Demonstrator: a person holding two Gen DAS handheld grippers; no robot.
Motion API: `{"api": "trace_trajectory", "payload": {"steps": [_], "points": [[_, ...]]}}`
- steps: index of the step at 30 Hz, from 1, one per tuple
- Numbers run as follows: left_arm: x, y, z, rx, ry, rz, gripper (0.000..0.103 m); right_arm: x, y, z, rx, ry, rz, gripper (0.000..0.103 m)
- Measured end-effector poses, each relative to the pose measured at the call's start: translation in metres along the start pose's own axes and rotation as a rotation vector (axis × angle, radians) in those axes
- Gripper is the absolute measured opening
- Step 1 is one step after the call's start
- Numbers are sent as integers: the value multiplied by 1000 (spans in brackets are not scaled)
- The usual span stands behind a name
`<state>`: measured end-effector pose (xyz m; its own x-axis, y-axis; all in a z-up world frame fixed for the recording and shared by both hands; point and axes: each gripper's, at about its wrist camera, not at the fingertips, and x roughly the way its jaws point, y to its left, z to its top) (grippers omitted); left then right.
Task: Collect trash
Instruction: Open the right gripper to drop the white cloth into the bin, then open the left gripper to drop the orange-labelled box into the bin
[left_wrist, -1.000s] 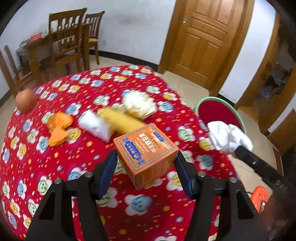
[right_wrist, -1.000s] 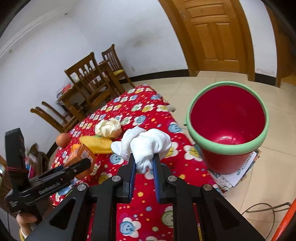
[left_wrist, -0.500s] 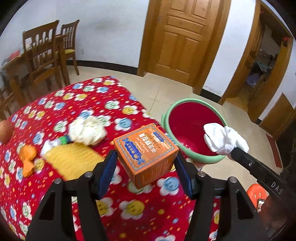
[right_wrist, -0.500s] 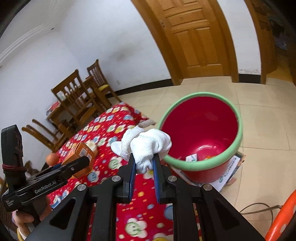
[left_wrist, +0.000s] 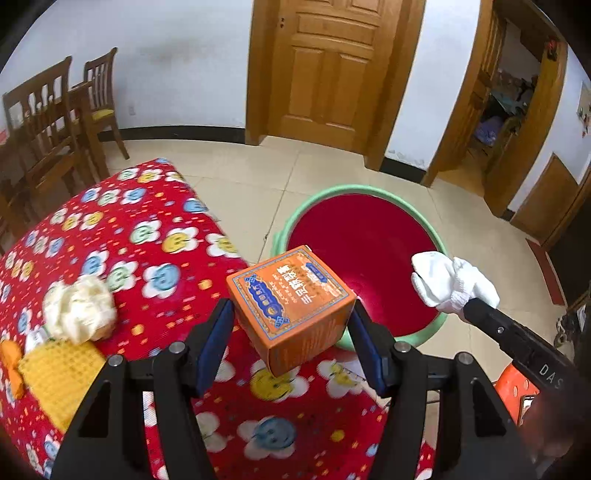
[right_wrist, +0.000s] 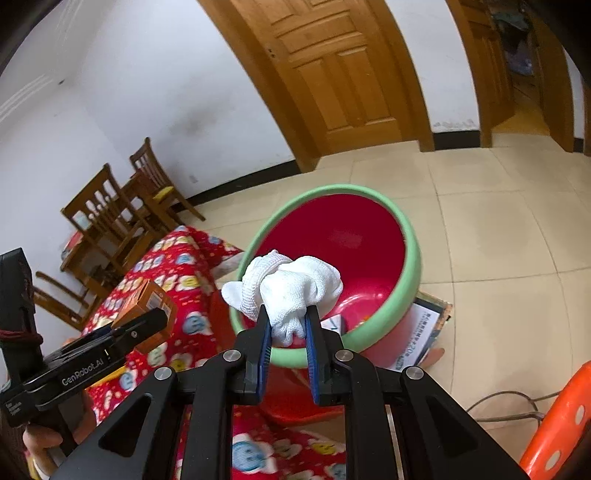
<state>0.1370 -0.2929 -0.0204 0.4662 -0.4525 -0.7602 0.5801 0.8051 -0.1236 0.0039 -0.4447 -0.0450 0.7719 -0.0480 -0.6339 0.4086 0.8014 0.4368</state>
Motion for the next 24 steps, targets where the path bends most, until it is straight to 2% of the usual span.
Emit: {"api": "trace_trajectory", "payload": {"steps": [10, 18, 24], "points": [[41, -26, 7, 45, 48, -26, 63, 24, -24, 5, 32, 23, -42, 19], [61, -34, 9, 54, 78, -26, 63, 27, -35, 6, 54, 17, -50, 29], [69, -42, 10, 61, 91, -24, 63, 22, -36, 7, 54, 2, -53, 29]]}}
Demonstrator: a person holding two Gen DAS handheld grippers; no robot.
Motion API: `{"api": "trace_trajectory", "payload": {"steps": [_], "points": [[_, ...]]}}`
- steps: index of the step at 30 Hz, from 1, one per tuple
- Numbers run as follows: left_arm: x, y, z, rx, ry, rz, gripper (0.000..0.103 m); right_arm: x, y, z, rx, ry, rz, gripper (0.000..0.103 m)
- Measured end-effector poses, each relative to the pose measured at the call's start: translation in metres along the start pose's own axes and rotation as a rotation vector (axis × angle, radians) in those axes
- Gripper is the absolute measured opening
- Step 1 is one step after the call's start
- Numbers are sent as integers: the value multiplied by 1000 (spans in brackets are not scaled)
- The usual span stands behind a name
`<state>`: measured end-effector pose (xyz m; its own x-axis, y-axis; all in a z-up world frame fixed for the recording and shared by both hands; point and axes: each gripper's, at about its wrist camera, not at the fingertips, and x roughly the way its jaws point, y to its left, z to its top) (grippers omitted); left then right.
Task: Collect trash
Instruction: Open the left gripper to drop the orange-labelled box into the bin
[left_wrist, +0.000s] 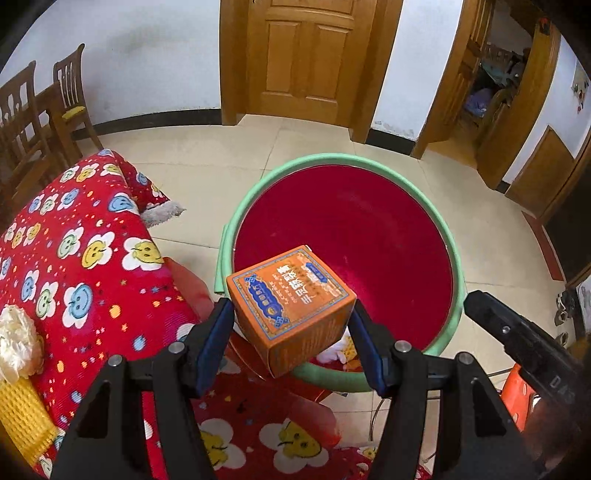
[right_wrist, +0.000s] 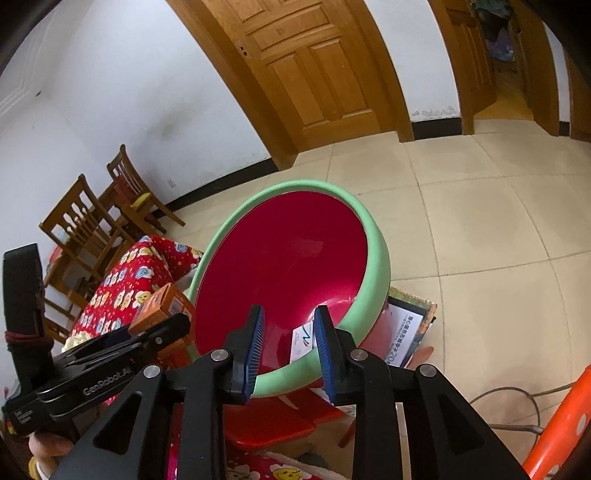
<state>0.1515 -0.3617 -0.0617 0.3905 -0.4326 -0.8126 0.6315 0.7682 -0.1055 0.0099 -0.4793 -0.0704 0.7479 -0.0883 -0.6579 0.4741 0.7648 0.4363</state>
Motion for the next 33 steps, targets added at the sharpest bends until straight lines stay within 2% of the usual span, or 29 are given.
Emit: {"api": "trace_trajectory", "payload": {"steps": [11, 14, 27, 29, 31, 33], "points": [[7, -8, 6, 20, 22, 20, 67, -6, -2, 1, 7, -17, -6, 29], [3, -8, 6, 20, 8, 22, 70, -7, -1, 1, 5, -21, -6, 29], [-20, -1, 1, 0, -11, 17, 71, -15, 1, 2, 0, -31, -2, 29], [-28, 2, -1, -7, -20, 14, 71, -19, 4, 1, -4, -36, 2, 31], [-35, 4, -3, -12, -26, 15, 71, -23, 7, -1, -8, -41, 8, 42], [-43, 7, -6, -19, -32, 16, 71, -27, 10, -2, -17, -45, 16, 42]]}}
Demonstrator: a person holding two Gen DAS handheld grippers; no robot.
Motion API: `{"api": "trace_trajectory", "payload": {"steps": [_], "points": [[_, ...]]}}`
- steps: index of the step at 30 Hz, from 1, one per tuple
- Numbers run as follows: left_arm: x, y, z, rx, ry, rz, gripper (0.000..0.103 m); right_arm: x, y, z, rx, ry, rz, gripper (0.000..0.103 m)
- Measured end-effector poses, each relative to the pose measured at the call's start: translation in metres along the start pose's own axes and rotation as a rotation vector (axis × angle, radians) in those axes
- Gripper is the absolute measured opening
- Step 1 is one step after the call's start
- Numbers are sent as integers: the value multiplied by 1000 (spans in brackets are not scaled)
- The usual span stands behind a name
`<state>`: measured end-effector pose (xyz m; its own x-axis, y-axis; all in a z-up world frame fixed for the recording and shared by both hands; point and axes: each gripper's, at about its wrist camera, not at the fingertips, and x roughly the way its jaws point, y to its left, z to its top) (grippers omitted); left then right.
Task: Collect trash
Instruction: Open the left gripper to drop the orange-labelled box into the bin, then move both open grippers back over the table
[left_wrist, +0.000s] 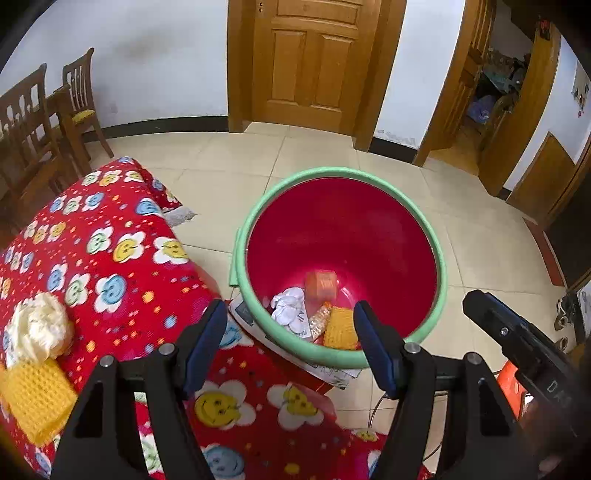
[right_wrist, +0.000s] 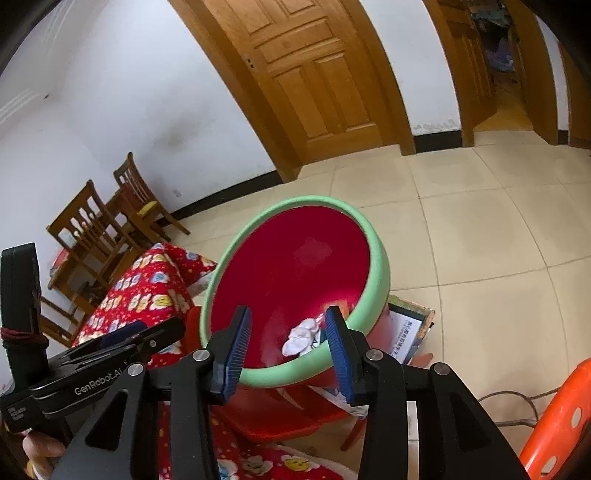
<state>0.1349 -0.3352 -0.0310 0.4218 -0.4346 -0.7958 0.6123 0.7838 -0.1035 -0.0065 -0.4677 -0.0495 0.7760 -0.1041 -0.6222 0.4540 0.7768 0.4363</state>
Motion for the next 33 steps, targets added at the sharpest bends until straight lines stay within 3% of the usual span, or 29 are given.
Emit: {"api": "trace_trajectory", "payload": {"steps": [13, 33], "points": [[-60, 33, -25, -72, -55, 38, 71, -29, 40, -12, -57, -21, 55, 46], [-134, 111, -81, -202, -96, 176, 71, -52, 105, -40, -174, 8, 156, 47]]}}
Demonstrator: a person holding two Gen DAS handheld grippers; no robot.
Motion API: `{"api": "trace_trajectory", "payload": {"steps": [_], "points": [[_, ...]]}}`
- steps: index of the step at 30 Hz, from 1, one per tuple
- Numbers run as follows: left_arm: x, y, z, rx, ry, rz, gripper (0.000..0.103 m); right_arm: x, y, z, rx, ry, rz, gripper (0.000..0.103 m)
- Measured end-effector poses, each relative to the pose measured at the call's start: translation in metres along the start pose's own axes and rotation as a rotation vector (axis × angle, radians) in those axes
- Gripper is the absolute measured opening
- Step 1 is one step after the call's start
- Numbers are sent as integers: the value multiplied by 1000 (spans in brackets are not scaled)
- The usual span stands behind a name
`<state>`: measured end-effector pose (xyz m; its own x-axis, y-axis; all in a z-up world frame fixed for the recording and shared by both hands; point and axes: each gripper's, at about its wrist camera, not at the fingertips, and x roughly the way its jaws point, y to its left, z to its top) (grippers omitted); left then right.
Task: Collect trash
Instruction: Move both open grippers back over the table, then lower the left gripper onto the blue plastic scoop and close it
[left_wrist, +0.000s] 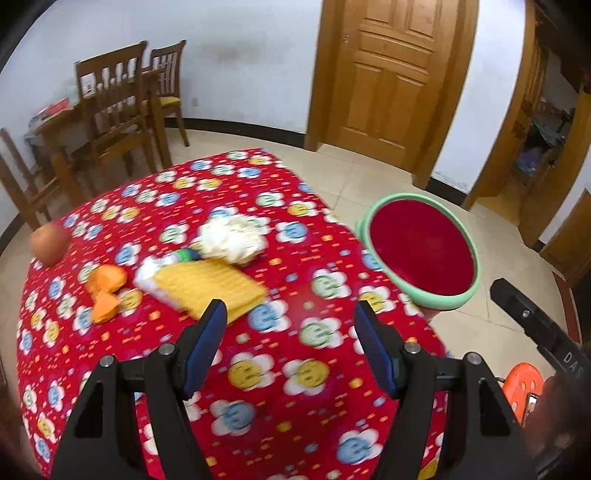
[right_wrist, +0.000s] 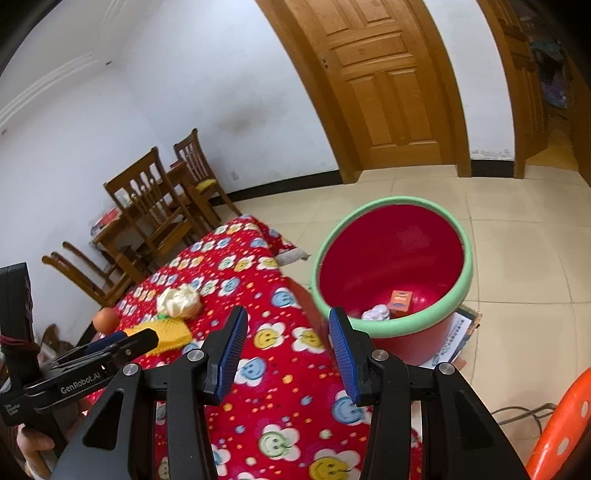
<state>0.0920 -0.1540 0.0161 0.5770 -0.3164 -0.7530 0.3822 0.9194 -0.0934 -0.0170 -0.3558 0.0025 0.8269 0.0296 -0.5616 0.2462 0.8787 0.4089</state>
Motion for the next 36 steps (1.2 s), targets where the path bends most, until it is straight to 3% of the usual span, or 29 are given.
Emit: {"api": "trace_trajectory", "payload": {"steps": [11, 24, 36], "points": [[-21, 64, -24, -110, -2, 100, 71, 5, 37, -18, -73, 43, 48, 47], [-24, 125, -62, -203, 60, 203, 71, 22, 66, -36, -116, 112, 91, 50], [-3, 134, -82, -175, 116, 233, 71, 33, 75, -48, -134, 158, 104, 53]]}}
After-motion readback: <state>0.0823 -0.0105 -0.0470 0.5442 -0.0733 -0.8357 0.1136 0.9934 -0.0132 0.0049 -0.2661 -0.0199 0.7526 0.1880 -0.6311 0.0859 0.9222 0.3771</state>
